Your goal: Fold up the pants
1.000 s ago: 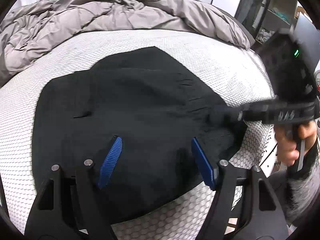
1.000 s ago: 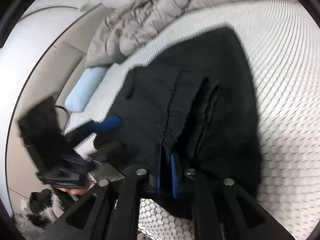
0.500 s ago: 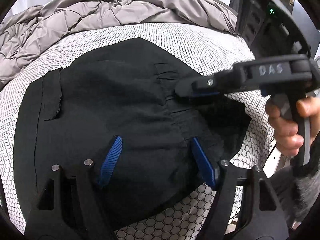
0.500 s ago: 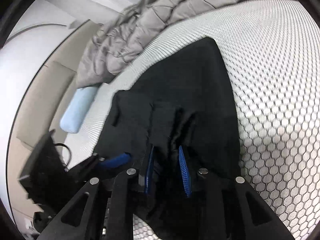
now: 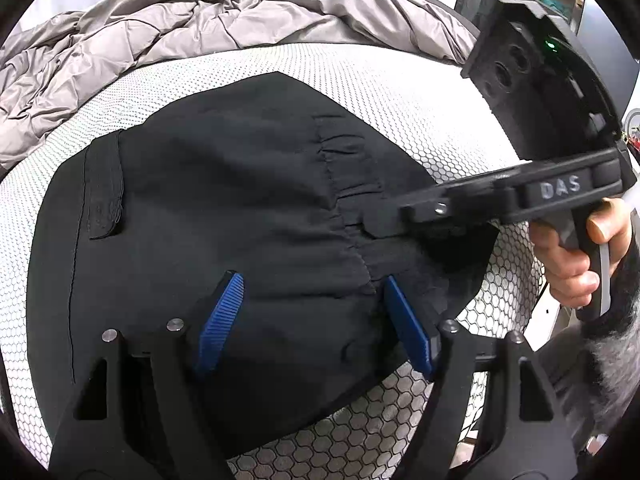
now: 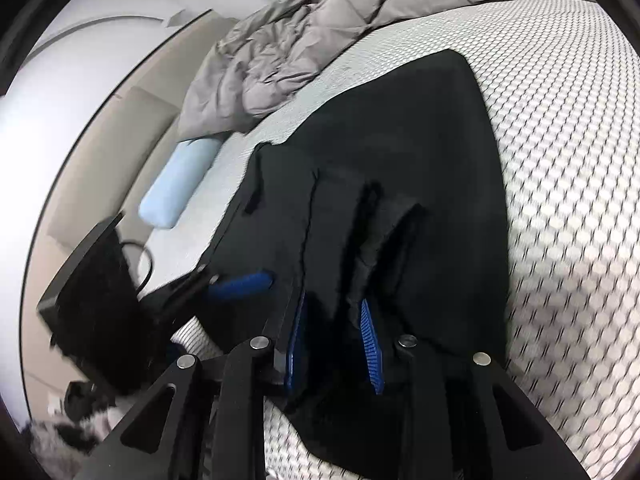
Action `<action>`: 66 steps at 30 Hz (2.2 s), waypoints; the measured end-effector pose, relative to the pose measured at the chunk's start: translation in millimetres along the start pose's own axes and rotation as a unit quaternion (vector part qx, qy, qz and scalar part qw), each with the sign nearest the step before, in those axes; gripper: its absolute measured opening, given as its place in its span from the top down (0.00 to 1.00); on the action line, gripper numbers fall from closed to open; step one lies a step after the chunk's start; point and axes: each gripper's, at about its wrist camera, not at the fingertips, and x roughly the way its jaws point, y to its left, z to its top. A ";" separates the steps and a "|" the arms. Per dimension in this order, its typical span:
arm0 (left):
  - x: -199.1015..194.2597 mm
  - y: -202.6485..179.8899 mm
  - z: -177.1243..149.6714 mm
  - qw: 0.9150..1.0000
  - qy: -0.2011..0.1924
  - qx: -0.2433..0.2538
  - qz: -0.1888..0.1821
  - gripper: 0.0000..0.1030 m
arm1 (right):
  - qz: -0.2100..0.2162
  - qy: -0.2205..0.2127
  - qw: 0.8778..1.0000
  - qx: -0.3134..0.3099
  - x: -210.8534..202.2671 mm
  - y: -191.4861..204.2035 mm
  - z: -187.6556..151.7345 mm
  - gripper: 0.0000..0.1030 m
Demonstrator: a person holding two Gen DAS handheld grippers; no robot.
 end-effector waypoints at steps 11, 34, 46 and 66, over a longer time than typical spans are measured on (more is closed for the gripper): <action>-1.9 2.5 0.8 1.000 -0.007 -0.013 0.004 0.31 | -0.020 -0.030 0.999 0.000 9.5 -0.6 17.5 0.86; 1.6 -6.8 2.0 1.000 -0.013 0.006 0.000 0.28 | -0.236 0.000 0.953 -0.191 -24.8 21.8 -56.0 0.81; 7.1 -19.7 13.2 1.000 -0.020 0.001 -0.014 0.27 | -0.260 -0.023 0.953 -0.154 -20.3 27.9 -9.2 0.77; 15.9 -21.2 10.8 0.999 -0.005 0.027 -0.022 0.21 | -0.252 0.002 0.949 -0.190 75.5 73.2 142.0 0.73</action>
